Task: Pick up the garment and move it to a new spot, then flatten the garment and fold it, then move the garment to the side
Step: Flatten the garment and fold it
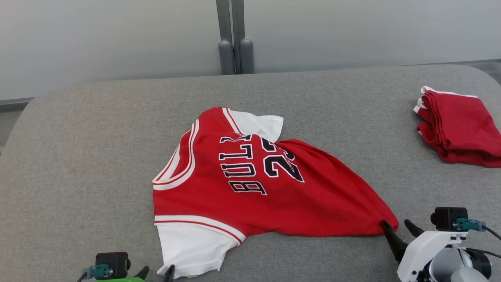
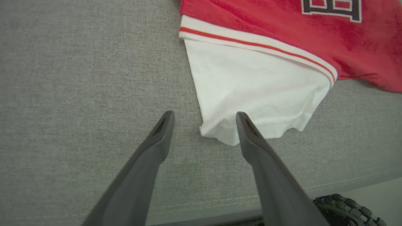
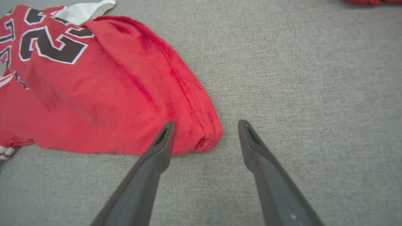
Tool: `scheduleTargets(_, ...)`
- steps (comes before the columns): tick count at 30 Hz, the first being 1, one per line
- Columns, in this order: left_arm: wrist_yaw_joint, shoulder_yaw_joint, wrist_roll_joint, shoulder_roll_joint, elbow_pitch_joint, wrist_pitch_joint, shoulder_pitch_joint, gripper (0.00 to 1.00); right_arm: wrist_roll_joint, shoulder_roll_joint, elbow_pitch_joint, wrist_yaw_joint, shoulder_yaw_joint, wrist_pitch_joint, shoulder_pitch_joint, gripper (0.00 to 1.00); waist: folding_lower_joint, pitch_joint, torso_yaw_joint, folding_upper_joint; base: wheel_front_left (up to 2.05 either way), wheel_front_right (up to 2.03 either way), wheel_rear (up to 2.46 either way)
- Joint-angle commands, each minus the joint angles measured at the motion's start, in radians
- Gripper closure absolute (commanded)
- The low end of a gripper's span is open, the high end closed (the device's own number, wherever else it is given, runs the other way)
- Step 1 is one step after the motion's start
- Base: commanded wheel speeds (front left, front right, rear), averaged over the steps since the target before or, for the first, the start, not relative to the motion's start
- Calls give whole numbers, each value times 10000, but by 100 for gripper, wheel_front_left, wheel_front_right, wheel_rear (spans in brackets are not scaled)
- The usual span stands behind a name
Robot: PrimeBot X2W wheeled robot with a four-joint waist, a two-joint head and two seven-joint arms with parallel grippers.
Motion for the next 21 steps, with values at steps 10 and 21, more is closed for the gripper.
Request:
scheduleTargets(10,-128,-571,-467,154,613,178,-615,0,626,184,1238,-5,855,40,-898,0,0,479,47,0,0,0,0)
scheduleTargets(21,-148,-941,-769,368,772,46,-854,100,1414,17,1765,-3,1611,-262,-1089,100,0,526,192,0,0,0,0)
